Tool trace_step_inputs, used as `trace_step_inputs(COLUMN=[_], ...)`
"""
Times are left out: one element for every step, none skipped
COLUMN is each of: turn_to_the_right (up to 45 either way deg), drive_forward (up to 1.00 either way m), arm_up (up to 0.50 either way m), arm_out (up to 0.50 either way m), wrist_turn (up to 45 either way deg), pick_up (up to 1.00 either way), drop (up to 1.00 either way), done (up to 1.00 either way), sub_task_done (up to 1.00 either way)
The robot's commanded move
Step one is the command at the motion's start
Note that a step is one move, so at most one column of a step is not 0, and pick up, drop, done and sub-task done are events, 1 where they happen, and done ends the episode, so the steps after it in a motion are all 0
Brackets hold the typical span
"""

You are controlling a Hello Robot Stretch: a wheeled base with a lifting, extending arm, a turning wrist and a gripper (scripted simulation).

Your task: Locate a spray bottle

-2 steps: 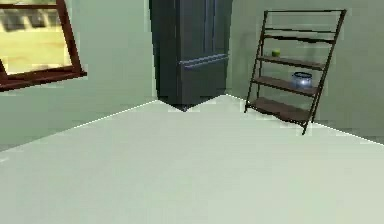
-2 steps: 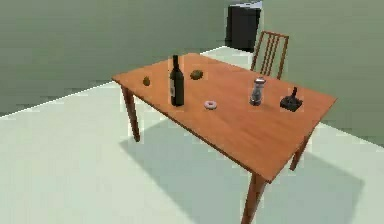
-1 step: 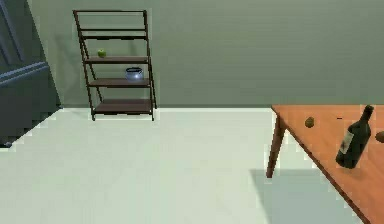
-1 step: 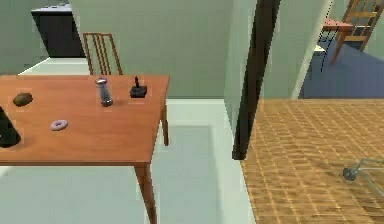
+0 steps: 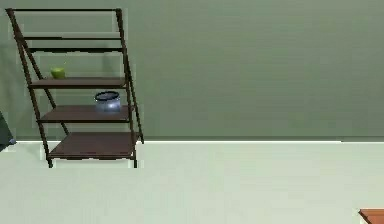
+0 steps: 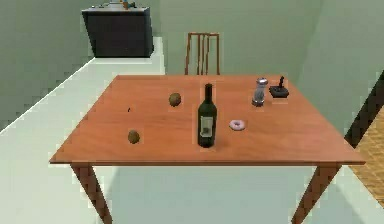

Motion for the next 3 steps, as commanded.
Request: trace_step_inputs(turn_to_the_right=[0.0,45.0,15.0], drive_forward=[0.9,0.0,0.0], arm_up=[0.0,0.0,0.0], arm_out=[0.0,0.0,0.0], wrist_turn=[0.0,0.0,0.0], pick_up=[0.0,0.0,0.0], drop=[0.0,0.0,0.0], done=[0.0,0.0,0.0], sub_task_done=[0.0,0.0,0.0])
